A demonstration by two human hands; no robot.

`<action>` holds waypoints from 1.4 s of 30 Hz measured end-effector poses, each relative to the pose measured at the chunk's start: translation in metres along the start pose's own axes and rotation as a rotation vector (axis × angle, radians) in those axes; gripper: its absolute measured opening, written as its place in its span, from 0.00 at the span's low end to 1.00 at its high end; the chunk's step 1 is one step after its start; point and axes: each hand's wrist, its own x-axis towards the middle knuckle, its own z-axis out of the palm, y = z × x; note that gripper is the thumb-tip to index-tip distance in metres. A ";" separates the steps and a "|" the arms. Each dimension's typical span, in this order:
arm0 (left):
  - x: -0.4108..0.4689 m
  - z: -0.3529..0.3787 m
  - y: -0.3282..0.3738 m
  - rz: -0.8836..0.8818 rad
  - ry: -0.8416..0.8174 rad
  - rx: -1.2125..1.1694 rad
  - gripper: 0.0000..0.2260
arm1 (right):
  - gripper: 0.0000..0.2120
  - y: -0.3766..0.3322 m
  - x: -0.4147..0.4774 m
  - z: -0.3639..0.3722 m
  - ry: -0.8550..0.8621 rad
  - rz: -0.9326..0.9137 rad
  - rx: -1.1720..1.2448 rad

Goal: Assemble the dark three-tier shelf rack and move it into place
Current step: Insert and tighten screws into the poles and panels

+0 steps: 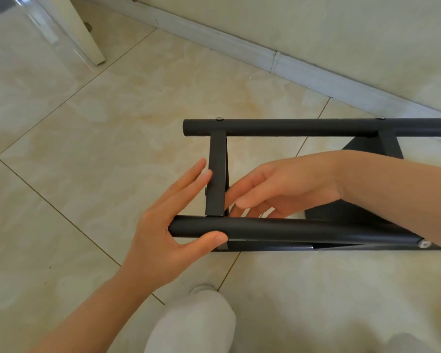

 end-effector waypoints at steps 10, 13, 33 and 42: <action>-0.033 0.050 0.009 -0.574 0.073 -0.553 0.28 | 0.09 -0.003 -0.037 0.039 0.262 0.012 -0.488; -0.030 0.054 0.009 -0.570 0.089 -0.541 0.29 | 0.05 0.001 -0.048 0.050 0.389 0.022 -0.691; 0.014 0.047 0.032 -0.489 0.129 -0.443 0.34 | 0.05 -0.014 -0.070 0.061 0.618 0.057 -0.875; 0.089 0.028 0.096 -0.266 0.125 -0.374 0.38 | 0.10 -0.062 -0.128 0.053 0.858 0.005 -0.938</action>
